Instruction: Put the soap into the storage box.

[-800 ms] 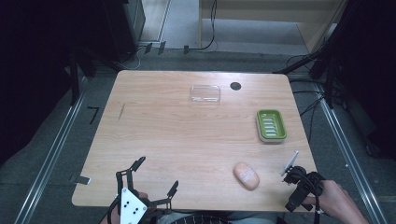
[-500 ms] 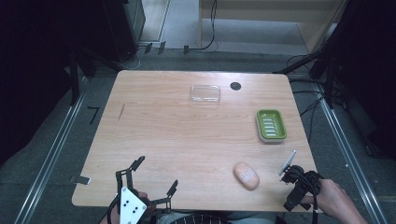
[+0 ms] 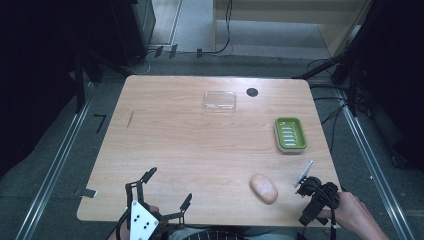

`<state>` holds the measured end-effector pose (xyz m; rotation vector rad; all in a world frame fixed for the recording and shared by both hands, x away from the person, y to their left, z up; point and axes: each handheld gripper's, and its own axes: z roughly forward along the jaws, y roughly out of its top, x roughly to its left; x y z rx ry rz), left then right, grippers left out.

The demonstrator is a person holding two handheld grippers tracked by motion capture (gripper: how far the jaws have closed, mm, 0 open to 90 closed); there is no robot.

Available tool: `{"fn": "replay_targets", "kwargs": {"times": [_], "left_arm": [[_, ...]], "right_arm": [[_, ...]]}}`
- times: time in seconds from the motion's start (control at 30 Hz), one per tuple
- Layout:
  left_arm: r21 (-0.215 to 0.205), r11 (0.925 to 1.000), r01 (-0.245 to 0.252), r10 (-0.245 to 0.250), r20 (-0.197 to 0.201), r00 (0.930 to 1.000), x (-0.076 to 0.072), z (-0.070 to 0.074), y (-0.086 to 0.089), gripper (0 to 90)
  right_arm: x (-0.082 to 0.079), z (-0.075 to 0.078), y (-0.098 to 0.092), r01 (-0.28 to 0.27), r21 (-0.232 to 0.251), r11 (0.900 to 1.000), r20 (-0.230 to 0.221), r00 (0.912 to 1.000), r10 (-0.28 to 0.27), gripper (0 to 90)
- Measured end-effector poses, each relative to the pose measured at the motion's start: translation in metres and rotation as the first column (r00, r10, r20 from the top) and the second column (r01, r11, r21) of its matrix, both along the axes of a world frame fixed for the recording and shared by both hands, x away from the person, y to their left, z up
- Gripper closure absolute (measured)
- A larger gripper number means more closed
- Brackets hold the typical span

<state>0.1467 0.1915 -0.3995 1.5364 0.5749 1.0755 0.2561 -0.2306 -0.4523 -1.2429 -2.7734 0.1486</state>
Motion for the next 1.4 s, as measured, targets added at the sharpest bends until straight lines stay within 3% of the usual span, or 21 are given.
{"fn": "replay_targets", "kwargs": {"times": [0.67, 1.4], "left_arm": [[-0.003, 1.0000, -0.001, 0.001, -0.001, 1.0000, 0.001, 0.000, 0.000, 0.0], [-0.004, 1.0000, -0.001, 0.001, 0.000, 1.0000, 0.001, 0.000, 0.000, 0.0]], "right_arm": [[0.006, 0.011, 0.040, -0.052, 0.021, 0.998, 0.027, 0.9983, 0.052, 0.0], [0.019, 0.010, 0.070, -0.042, 0.037, 0.998, 0.035, 0.9986, 0.041, 0.0]]}}
